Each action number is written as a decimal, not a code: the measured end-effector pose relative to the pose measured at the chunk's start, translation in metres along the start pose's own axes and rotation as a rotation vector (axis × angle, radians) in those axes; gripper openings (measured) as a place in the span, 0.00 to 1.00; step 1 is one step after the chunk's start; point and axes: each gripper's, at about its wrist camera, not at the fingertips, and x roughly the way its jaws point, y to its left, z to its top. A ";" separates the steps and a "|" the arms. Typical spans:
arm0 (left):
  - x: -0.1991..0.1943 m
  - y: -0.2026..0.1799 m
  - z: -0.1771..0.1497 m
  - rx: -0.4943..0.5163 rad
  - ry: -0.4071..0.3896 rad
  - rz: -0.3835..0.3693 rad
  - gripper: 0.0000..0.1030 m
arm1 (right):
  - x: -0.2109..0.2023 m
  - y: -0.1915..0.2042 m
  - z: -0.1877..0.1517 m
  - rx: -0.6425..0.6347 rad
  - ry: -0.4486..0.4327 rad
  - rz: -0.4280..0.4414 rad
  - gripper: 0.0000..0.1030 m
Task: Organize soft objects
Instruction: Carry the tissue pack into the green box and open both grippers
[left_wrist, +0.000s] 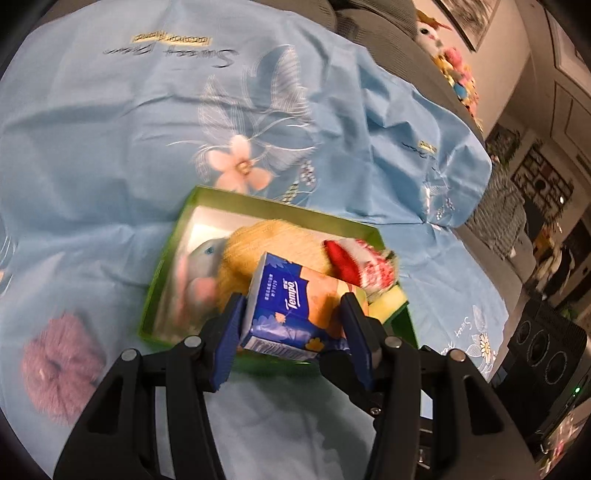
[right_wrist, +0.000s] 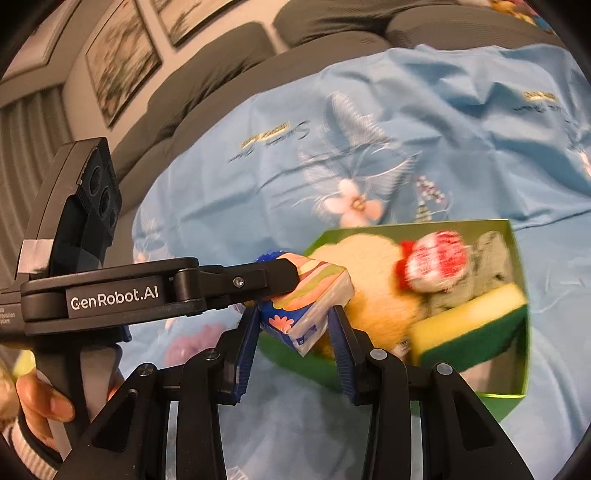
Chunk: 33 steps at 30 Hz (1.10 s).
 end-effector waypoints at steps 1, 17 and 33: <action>0.004 -0.005 0.002 0.009 0.004 -0.002 0.50 | -0.002 -0.004 0.001 0.008 -0.006 -0.005 0.40; 0.061 -0.025 0.012 0.043 0.073 0.046 0.51 | 0.011 -0.051 0.005 0.093 0.025 -0.089 0.40; 0.067 -0.028 0.013 0.063 0.074 0.082 0.53 | 0.017 -0.054 0.005 0.097 0.031 -0.098 0.40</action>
